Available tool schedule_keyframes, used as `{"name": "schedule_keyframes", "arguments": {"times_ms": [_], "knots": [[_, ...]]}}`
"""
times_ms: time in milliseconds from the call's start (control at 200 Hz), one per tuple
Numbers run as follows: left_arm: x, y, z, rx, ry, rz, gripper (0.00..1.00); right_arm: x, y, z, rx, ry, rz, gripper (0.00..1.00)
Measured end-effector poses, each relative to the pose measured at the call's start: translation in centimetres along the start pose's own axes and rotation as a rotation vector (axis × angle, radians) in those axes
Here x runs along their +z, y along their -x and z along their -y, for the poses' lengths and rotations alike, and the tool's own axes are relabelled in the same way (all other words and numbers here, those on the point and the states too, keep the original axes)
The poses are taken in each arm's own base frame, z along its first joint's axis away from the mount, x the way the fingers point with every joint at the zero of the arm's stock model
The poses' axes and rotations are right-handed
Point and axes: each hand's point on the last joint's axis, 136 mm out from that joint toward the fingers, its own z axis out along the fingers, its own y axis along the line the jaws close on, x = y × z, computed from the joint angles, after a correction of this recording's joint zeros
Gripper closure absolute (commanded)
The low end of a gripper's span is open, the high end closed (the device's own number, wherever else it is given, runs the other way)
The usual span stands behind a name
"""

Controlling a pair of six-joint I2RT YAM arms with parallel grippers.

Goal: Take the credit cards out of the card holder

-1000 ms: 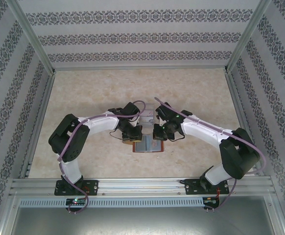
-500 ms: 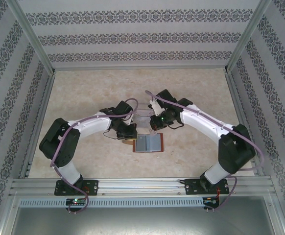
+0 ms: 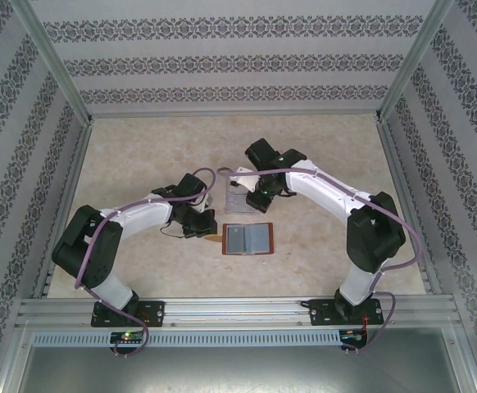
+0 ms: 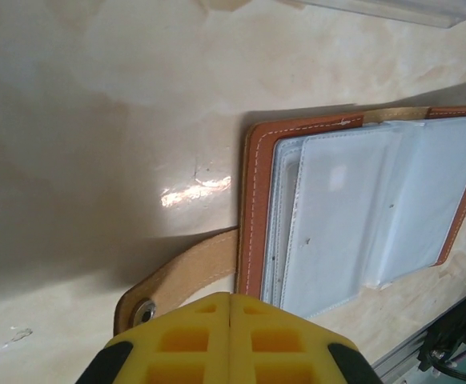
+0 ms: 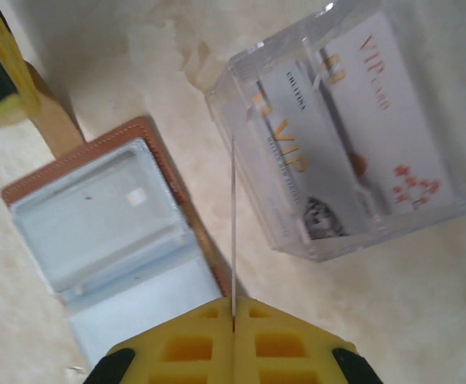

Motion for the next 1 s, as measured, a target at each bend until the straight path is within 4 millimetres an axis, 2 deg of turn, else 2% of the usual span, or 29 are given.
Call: {"name": "schedule_keyframes", "arguments": {"times_ms": [250,460,679,999], "knots": [[-0.6,0.1,-0.2,-0.016,-0.009,0.023,0.95,0.6,0.9,2.0,-0.188,-0.050,-0.060,1.00],[-0.4,-0.1,-0.6,-0.026,-0.009,0.022,0.95,0.7,2.0,3.3,-0.289,-0.066,-0.095,1.00],[-0.2,-0.3,-0.8,-0.032,-0.007,0.019,0.95,0.6,3.3,4.1,-0.344,-0.068,-0.111,1.00],[-0.2,-0.3,-0.8,-0.033,-0.006,0.019,0.95,1.9,4.0,4.7,-0.368,-0.033,-0.154,1.00]]}}
